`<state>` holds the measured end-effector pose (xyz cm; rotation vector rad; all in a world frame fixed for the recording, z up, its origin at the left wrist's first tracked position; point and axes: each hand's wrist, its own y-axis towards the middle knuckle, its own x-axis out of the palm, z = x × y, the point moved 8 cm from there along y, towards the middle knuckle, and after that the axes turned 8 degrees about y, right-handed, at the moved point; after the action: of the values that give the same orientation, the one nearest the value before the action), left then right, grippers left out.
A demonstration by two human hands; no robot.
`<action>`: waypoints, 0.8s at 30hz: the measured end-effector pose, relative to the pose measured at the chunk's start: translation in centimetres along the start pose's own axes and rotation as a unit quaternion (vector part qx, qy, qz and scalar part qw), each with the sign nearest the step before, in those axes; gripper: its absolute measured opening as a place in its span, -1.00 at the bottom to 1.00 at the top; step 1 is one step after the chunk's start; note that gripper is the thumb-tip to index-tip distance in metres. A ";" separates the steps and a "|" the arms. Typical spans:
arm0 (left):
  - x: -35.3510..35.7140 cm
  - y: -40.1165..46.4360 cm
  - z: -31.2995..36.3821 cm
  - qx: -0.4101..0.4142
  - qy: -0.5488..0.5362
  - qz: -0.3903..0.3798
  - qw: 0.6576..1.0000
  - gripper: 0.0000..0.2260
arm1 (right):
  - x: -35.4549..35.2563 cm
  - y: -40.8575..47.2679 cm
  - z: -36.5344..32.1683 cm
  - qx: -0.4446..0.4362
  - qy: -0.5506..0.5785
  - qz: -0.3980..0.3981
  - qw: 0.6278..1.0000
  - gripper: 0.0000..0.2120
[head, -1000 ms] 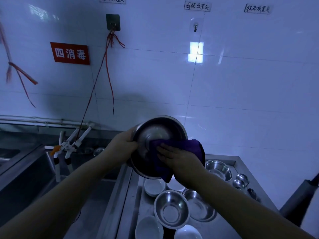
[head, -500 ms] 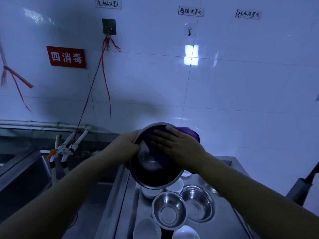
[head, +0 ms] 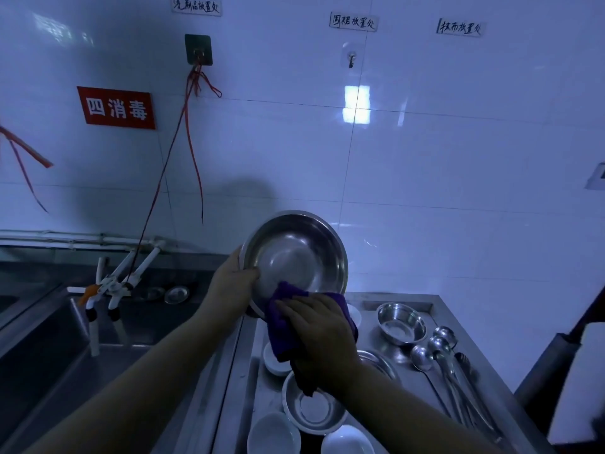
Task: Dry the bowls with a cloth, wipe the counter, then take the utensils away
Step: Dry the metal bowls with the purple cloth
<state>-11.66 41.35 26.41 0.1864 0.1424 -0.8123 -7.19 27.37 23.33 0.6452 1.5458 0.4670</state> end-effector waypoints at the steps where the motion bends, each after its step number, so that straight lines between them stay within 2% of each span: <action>1: -0.2 0.1 -0.1 0.000 0.004 -0.012 1.000 -0.68 | -0.2 -0.1 0.0 -0.032 -0.021 0.002 0.999 -0.48; 5: -1.6 0.8 0.6 0.011 0.128 -0.076 0.989 -0.74 | -1.5 -0.9 1.7 -0.154 -0.104 0.001 0.983 -0.73; 8: -2.1 1.3 0.8 -0.002 0.148 -0.092 0.985 -0.70 | -2.7 -0.7 2.3 -0.202 -0.117 0.018 0.972 -0.85; 10: -1.9 1.5 0.7 -0.004 0.143 -0.105 0.984 -0.75 | -3.2 -0.2 2.3 -0.214 -0.116 0.023 0.970 -0.91; 11: -1.8 1.6 0.6 0.002 0.170 -0.110 0.979 -0.71 | -3.4 -0.1 2.4 -0.215 -0.116 0.025 0.969 -0.93; 12: -1.9 1.5 0.6 0.020 0.247 -0.102 0.963 -0.57 | -3.8 0.1 2.6 -0.206 -0.110 0.028 0.972 -0.92; 14: -2.3 0.8 1.2 0.105 0.452 -0.033 0.885 -0.29 | -4.4 0.2 3.4 -0.170 -0.100 0.040 0.979 -0.83; 15: -1.8 -0.5 2.3 0.192 0.520 0.006 0.833 -0.27 | -4.7 0.3 3.7 -0.153 -0.096 0.046 0.982 -0.80; 17: 0.7 -3.5 3.8 0.370 0.596 0.020 0.713 -0.38 | -4.8 0.4 3.8 -0.136 -0.086 0.051 0.986 -0.77; 18: 1.9 -4.6 4.0 0.434 0.611 0.011 0.663 -0.47 | -4.8 0.4 3.7 -0.136 -0.081 0.050 0.986 -0.76; 19: 2.9 -5.3 3.9 0.474 0.617 -0.007 0.629 -0.59 | -4.7 0.5 3.5 -0.141 -0.074 0.051 0.986 -0.76; 20: 3.6 -5.5 3.8 0.492 0.615 -0.026 0.616 -0.69 | -4.6 0.6 3.1 -0.140 -0.060 0.051 0.987 -0.75; 21: 3.9 -5.4 3.7 0.493 0.608 -0.039 0.621 -0.75 | -4.7 0.7 3.0 -0.137 -0.046 0.054 0.988 -0.74; 22: 3.9 -5.0 3.7 0.478 0.597 -0.047 0.642 -0.80 | -4.9 0.7 3.1 -0.128 -0.028 0.061 0.990 -0.73; 24: 3.2 -4.2 3.2 0.437 0.548 -0.055 0.711 -0.88 | -5.7 0.5 3.9 -0.096 0.016 0.086 0.992 -0.72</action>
<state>-12.38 35.62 28.41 1.5980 0.9047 -0.7362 -3.23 23.68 27.67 0.6249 1.4599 0.7499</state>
